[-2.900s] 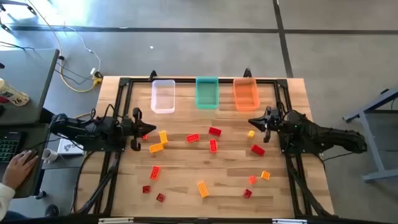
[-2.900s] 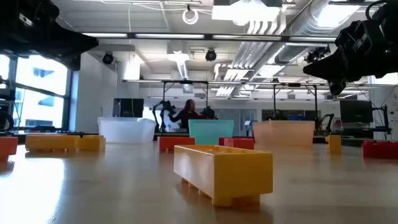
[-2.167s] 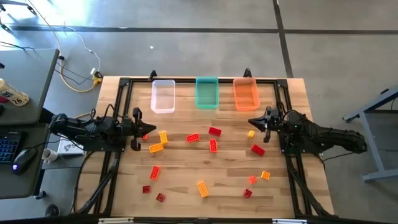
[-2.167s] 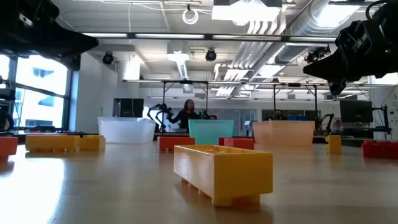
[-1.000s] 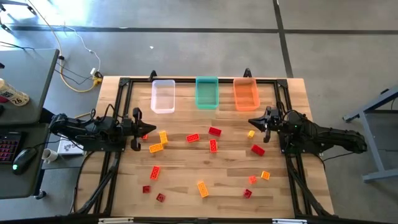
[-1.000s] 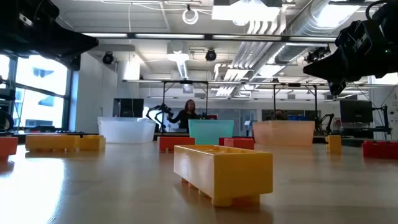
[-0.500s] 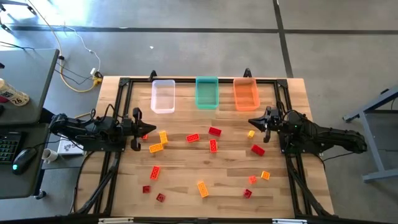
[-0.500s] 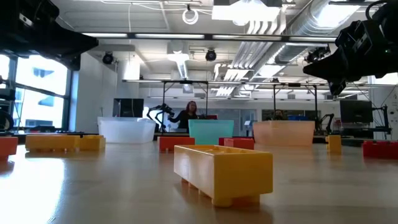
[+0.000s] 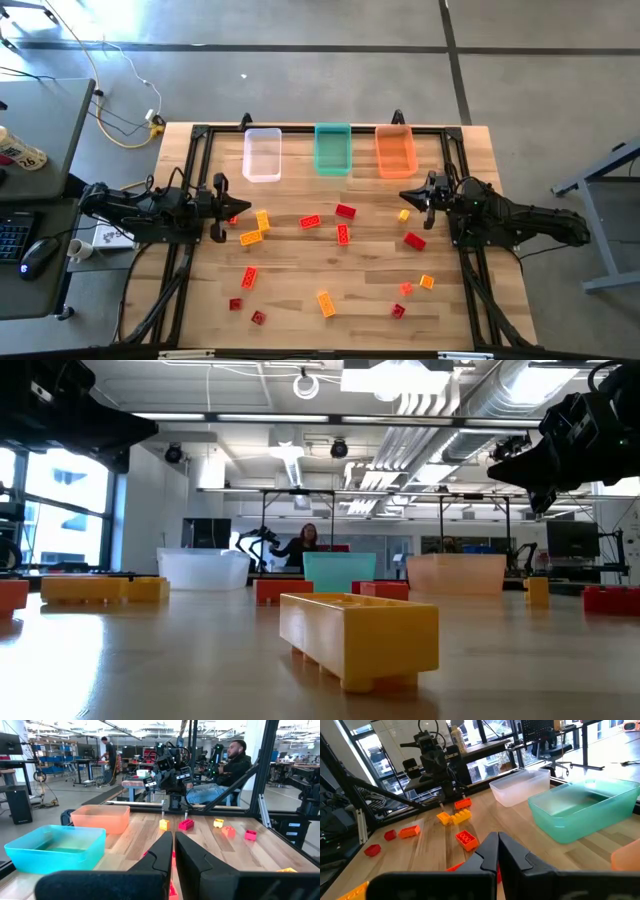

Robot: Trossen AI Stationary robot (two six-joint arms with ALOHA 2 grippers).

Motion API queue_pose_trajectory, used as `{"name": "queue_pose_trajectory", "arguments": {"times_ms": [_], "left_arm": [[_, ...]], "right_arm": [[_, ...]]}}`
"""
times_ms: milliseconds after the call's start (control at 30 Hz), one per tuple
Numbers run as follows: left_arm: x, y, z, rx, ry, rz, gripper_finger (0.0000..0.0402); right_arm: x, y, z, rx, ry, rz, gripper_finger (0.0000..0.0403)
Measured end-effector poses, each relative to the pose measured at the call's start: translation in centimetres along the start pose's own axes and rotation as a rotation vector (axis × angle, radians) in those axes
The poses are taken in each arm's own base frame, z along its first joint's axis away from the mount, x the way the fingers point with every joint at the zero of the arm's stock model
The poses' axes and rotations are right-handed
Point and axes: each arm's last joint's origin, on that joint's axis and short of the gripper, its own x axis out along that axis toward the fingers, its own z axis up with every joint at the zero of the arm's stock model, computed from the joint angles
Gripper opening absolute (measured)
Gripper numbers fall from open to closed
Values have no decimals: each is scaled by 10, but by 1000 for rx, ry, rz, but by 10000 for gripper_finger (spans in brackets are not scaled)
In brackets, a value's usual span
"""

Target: Sort & place blocks by color

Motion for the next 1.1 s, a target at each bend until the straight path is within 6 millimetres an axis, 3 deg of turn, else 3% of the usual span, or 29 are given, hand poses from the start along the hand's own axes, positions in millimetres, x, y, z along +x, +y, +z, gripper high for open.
{"name": "queue_pose_trajectory", "arguments": {"times_ms": [667, 967, 1100], "left_arm": [[0, 0, 1, -32, -6, 7, 10], [0, 1, 6, -354, -60, 18, 10], [0, 1, 6, -420, -63, 21, 10]], "right_arm": [[0, 0, 0, 0, 0, 0, 0], [0, 0, 0, 0, -1, 0, 0], [0, 0, 0, 0, -1, 0, 0]]}}
